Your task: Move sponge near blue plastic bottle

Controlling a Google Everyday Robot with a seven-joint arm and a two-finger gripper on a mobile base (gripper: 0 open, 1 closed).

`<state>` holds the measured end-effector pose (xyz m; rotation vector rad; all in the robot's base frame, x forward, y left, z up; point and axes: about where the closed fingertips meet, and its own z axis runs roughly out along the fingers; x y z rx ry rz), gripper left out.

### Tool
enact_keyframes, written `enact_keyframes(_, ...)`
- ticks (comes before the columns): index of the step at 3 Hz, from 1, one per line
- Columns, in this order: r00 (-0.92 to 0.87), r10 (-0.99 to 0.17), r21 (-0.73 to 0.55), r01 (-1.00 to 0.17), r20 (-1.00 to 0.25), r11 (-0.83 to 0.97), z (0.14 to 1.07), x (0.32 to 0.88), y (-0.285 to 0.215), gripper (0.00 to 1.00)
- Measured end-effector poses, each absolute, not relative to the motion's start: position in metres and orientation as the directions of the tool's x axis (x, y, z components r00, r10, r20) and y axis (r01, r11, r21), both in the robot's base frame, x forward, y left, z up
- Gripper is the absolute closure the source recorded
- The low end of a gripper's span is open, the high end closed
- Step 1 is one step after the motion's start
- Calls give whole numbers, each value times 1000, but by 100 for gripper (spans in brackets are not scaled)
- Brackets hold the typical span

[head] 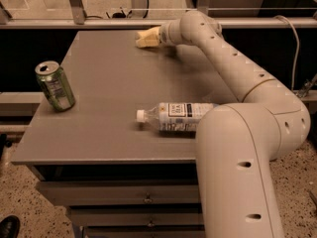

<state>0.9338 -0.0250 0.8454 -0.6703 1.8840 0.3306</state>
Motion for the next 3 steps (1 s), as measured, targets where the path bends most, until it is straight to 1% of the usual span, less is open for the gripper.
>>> enact_keyframes(2, -253, -296, -102, -575, -921, 812, 852, 941, -26, 60)
enact_keyframes(3, -218, -304, -124, -587, -927, 800, 870, 927, -26, 92)
